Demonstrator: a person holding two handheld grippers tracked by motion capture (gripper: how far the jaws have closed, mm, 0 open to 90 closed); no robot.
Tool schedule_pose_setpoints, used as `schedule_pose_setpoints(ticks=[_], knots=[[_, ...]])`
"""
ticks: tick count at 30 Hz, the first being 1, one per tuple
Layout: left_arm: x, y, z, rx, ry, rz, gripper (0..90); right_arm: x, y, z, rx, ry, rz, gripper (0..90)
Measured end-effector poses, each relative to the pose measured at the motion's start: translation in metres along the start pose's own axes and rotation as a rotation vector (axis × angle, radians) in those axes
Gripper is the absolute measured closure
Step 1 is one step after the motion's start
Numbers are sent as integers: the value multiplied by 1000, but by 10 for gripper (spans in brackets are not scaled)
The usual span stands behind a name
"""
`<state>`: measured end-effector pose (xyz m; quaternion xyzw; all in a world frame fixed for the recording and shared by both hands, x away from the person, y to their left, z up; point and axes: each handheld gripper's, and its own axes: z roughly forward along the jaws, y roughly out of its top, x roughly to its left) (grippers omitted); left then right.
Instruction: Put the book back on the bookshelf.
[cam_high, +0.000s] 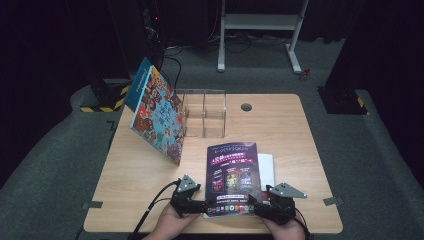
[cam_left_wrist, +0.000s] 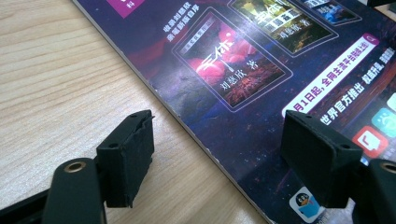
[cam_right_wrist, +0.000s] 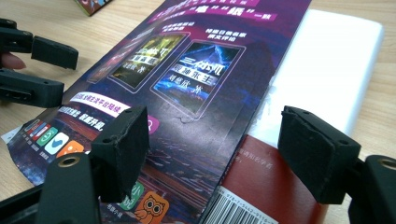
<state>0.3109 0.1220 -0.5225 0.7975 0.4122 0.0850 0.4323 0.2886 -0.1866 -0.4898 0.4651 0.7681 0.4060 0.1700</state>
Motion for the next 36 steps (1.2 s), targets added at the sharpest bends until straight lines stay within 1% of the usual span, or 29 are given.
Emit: schedule_pose_setpoints(ticks=[1,2,4,6,7,8,9,10,11,12,13,14,15,16,17,19,21,23,26,29,30,31,32,33,34,35,36], knots=[[0,0,0,0,0,0,261,0,0,1,4,-1,-4,247],[0,0,1,6,-2,-1,261,1,0,1,12,-2,3,247],[1,0,1,17,-5,-1,262,1,1,3,14,-4,-5,246],[2,0,1,20,-7,-3,270,1,2,4,17,-7,8,245],[1,-1,2,19,-10,-11,278,1,2,4,19,-7,7,245],[1,-1,2,19,-13,-8,290,0,3,5,16,-6,-4,244],[1,-1,1,18,-14,-6,306,0,3,5,21,-5,11,244],[1,-1,1,19,-11,5,321,-1,3,6,20,-4,11,244],[0,-1,1,20,-8,7,327,-1,4,7,21,-2,13,242],[0,-2,2,16,-9,4,331,-1,4,7,24,-1,20,242],[-1,-2,2,17,-14,2,343,-1,5,8,23,-1,15,242],[-1,-2,2,17,-16,4,356,0,5,8,23,3,11,245],[-1,-2,2,16,-18,4,360,2,6,9,29,11,17,251],[-1,-2,2,16,-21,3,361,3,6,9,28,24,15,267],[-1,-2,2,16,-21,4,364,4,6,9,29,44,25,266],[-1,-2,1,16,-22,0,366,7,7,9,33,35,33,262],[0,-2,1,15,-25,-2,367,6,7,9,32,38,32,270],[0,-2,1,17,-28,-5,367,5,7,8,27,42,46,279],[0,-2,1,16,-26,-2,369,7,8,6,21,39,42,284],[0,-2,1,17,-26,-1,370,11,8,4,7,47,26,308],[0,-2,1,17,-26,-1,373,13,8,3,3,53,13,344],[0,-2,1,16,-26,-1,374,14,9,3,-5,104,4,396],[0,-2,1,16,-26,-1,379,14,9,3,-5,104,4,396],[0,-2,1,16,-32,-1,391,23,10,4,-11,173,-9,385],[0,-2,1,16,-32,-1,399,23,10,4,-11,173,-9,385],[0,-2,1,16,-36,-1,405,36,10,8,9,150,-82,376],[0,-2,1,16,-36,-1,408,41,10,10,23,129,-107,371]])
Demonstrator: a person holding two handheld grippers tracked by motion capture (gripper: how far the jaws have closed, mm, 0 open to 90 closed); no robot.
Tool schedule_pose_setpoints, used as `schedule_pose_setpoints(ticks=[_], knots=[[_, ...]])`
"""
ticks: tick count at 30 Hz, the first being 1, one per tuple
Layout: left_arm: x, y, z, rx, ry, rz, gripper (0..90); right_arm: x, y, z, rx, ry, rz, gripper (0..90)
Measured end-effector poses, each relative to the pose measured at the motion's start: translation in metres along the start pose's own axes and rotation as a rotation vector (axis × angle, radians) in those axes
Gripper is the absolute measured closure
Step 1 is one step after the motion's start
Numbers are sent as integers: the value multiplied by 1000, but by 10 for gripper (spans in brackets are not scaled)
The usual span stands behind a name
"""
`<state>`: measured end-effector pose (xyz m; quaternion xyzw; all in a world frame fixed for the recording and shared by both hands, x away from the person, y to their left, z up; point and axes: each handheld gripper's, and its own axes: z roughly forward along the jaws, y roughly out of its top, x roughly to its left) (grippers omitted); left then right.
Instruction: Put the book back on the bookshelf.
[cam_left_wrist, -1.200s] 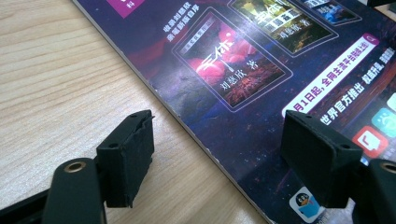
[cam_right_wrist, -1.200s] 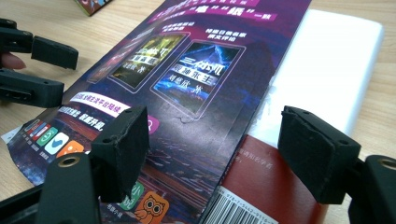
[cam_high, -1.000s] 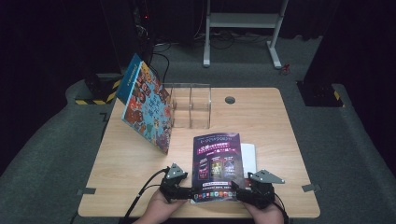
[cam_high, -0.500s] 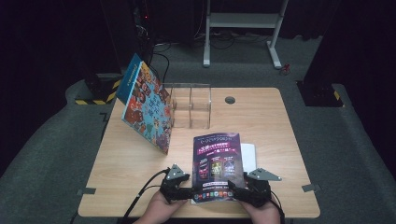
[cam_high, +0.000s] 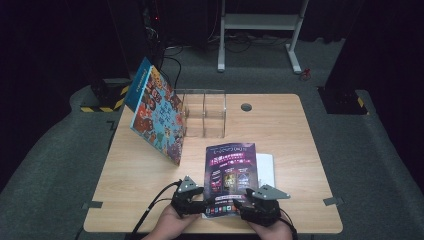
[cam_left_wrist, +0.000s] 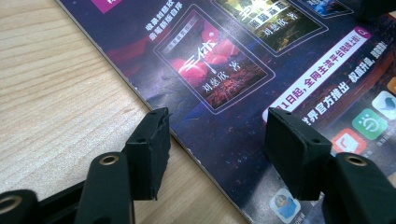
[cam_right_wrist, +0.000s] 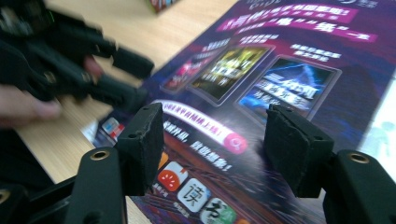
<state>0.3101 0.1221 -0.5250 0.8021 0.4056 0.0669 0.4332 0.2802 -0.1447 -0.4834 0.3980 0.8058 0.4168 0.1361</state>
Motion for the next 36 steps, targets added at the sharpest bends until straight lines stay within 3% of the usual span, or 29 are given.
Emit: schedule_pose_setpoints(ticks=[3,5,6,10,14,18,20,23,36], knots=[[1,0,0,-2,-2,-4,410,1,1,1,-2,-8,-4,359],[2,0,-1,-3,-10,-12,409,-5,1,-2,-18,-36,21,346],[3,0,-1,-3,-15,-24,408,-14,1,-7,-35,-68,64,331],[3,-1,-1,-5,-10,-20,396,-28,-2,-10,-10,-132,129,287],[2,-1,-1,-4,-17,-21,376,-32,-4,-5,20,-126,164,273],[2,0,-1,-3,-19,-13,361,-27,-4,-3,19,-97,153,263],[1,-1,-1,-3,-22,-14,350,-24,-4,-2,19,-106,141,263],[1,-1,-1,-1,-19,-6,323,-24,-4,-3,9,-79,170,274],[-3,-1,0,7,25,25,297,-14,-2,-8,-59,-95,120,297]])
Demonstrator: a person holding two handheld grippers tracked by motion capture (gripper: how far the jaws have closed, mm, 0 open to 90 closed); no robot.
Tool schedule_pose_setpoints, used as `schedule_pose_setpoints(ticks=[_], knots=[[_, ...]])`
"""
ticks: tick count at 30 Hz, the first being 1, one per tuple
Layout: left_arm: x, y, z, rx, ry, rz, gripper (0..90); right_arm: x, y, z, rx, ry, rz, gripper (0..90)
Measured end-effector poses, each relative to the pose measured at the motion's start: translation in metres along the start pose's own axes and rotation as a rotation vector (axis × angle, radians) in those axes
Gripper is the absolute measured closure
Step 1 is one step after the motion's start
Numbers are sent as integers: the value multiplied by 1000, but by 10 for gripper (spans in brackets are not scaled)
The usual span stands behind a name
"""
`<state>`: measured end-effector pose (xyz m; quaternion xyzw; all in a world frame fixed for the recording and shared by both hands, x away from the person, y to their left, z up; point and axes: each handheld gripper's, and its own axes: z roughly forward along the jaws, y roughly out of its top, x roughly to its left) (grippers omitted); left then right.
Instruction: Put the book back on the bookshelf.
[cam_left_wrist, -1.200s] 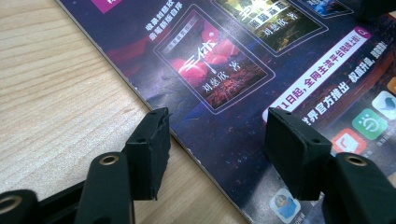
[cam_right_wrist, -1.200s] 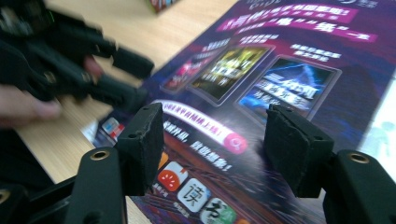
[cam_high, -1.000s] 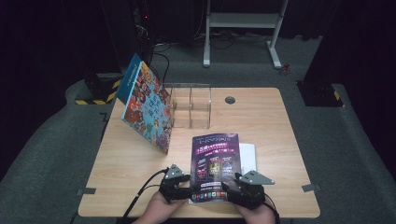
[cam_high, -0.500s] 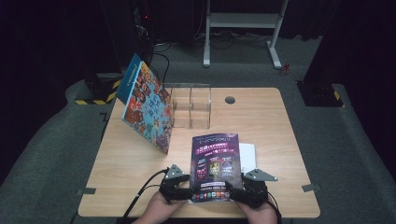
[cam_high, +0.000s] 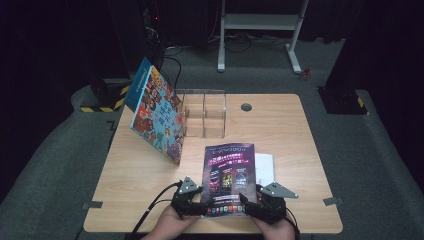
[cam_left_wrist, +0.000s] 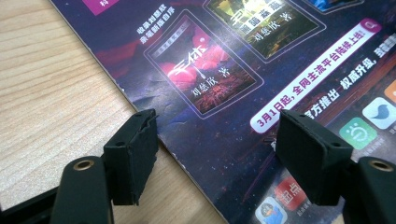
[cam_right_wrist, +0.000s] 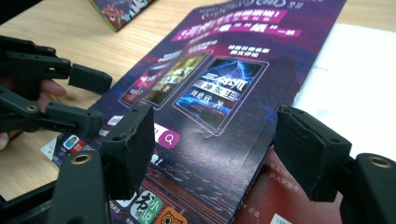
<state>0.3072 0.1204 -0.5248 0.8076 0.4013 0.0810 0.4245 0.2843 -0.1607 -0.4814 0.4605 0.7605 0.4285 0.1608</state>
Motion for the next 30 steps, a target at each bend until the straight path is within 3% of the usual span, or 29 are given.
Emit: schedule_pose_setpoints(ticks=[12,16,22,26,30], knots=[[-2,0,0,8,44,25,284,9,2,-6,-67,2,-59,309],[-1,0,0,7,54,15,281,12,3,-6,-70,-1,-73,314],[-1,0,-1,8,62,-4,280,13,2,-5,-61,3,-69,319],[-2,0,-2,15,102,15,327,9,0,-2,-41,7,-57,336],[-5,1,-1,23,112,24,334,5,-2,0,-32,22,-34,351]])
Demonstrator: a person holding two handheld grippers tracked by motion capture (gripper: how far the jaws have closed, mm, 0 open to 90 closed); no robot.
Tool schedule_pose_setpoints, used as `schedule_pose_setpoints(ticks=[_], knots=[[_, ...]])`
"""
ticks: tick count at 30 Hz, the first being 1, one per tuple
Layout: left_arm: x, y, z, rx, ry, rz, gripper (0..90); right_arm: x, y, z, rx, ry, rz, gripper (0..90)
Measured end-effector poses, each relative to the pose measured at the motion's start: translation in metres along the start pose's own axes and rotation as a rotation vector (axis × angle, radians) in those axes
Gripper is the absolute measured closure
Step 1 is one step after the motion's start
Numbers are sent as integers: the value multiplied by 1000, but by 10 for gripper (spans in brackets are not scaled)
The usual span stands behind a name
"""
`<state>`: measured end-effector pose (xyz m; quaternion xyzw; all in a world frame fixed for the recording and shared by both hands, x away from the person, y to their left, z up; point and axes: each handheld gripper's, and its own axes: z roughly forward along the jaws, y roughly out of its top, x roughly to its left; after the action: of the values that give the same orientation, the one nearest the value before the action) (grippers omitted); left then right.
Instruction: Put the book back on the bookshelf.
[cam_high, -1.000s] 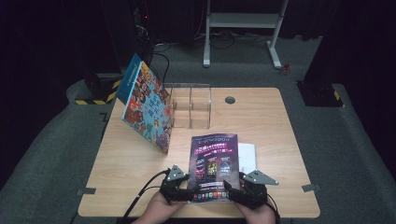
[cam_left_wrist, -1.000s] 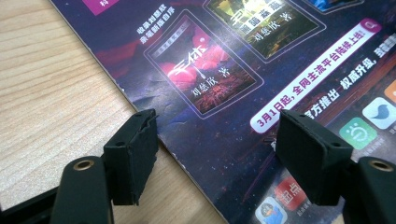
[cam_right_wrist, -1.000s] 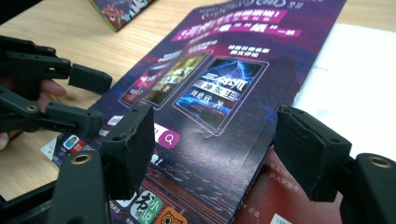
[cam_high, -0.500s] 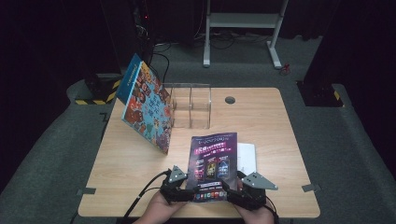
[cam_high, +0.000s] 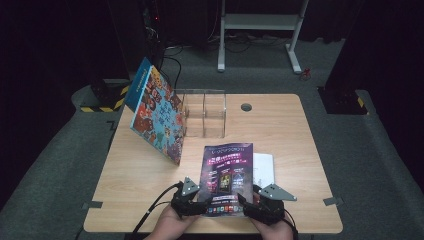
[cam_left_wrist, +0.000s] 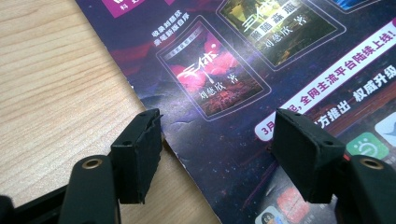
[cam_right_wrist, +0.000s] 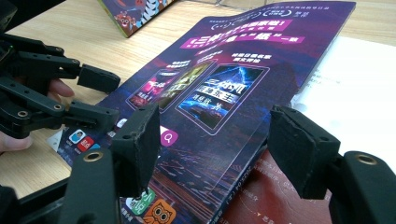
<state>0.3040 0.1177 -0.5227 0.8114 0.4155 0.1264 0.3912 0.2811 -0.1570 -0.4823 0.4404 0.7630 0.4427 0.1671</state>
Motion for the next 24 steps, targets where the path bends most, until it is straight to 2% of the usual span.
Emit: schedule_pose_setpoints(ticks=[6,14,20,24], knots=[[0,1,0,4,12,18,339,-2,-1,2,7,-2,8,351],[-1,0,0,0,11,18,339,-6,-2,4,21,-25,44,290],[0,0,0,1,14,22,339,-5,-3,9,54,-5,71,254],[0,0,0,-2,4,12,338,-6,-2,11,61,-7,94,249]])
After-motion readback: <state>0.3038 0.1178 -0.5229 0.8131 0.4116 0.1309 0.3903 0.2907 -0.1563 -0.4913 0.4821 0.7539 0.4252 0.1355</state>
